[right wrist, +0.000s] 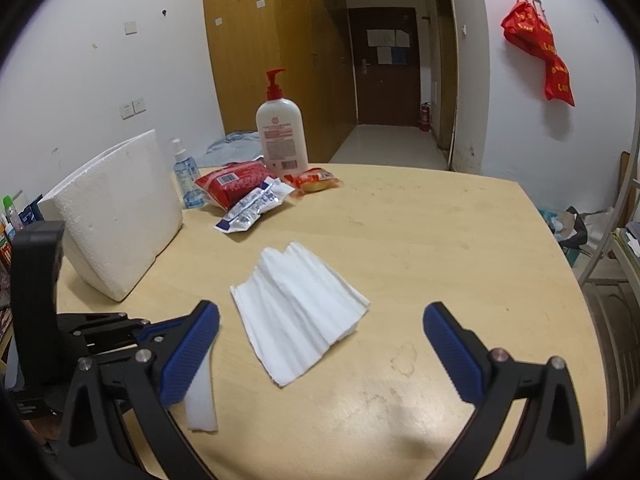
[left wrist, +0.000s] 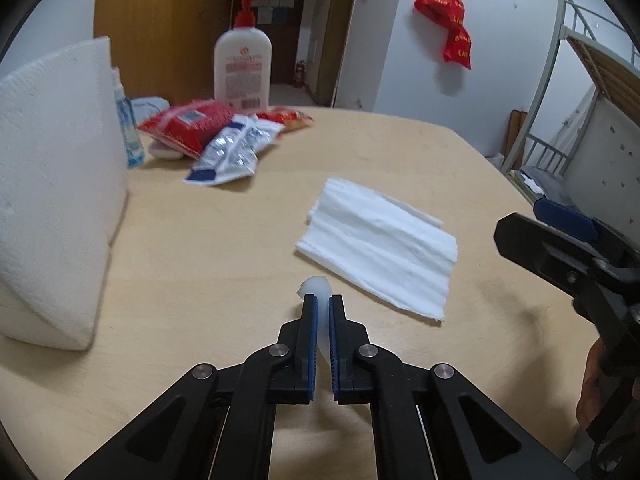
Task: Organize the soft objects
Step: 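Lower the left tool onto the white foam stick and close it, then pinch the white tissue sheet with the right tool and lift it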
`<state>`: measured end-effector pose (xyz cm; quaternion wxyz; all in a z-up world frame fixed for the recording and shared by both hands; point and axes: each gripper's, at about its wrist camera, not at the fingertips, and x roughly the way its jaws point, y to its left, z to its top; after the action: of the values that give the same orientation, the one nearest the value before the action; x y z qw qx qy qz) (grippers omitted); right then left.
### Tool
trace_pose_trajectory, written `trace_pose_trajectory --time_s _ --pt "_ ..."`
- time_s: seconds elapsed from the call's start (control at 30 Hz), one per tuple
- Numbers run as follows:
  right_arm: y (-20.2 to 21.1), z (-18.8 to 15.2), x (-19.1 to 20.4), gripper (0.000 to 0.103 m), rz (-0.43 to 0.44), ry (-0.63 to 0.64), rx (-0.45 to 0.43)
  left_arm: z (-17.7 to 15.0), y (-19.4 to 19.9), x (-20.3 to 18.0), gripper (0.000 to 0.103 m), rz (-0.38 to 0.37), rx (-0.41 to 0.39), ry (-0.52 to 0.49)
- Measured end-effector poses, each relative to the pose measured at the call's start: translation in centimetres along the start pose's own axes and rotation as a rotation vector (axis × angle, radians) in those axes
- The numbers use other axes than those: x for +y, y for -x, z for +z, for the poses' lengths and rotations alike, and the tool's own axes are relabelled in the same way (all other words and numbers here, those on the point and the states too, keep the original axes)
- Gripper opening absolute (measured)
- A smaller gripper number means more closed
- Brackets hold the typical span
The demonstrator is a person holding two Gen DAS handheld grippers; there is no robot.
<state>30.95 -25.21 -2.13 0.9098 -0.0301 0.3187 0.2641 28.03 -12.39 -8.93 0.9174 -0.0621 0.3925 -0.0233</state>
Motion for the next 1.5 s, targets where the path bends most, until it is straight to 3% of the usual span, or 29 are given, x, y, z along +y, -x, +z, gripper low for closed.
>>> trace_pose_trajectory --time_s 0.4,0.8,0.93,1.07,1.13,1.23,1.5 --pt "-3.1 0.7 1.6 0.103 0.04 0.044 0.069 1.3 2.5 3.2 0.005 0.066 -0.078 0.036" --pt "-7.1 0.5 1.6 0.101 0.055 0.033 0.197 1.4 2.2 4.1 0.005 0.063 -0.071 0.043" --pt "-8.3 0.1 1.8 0.077 0.059 0.043 0.248 1.3 2.2 4.2 0.005 0.06 -0.069 0.046" --pt "-8.7 -0.3 1.8 0.065 0.023 0.055 0.273 1.1 2.1 4.3 0.005 0.058 -0.065 0.044" --pt "-8.6 -0.3 1.9 0.04 0.01 0.059 0.272 1.1 2.2 4.4 0.005 0.058 -0.065 0.047" --pt "-8.5 -0.3 2.1 0.017 -0.007 0.082 0.274 1.0 2.3 4.4 0.005 0.06 -0.069 0.044" --pt "-6.7 0.4 2.3 0.013 0.019 0.074 0.215 1.2 3.4 4.6 0.005 0.067 -0.09 0.041"
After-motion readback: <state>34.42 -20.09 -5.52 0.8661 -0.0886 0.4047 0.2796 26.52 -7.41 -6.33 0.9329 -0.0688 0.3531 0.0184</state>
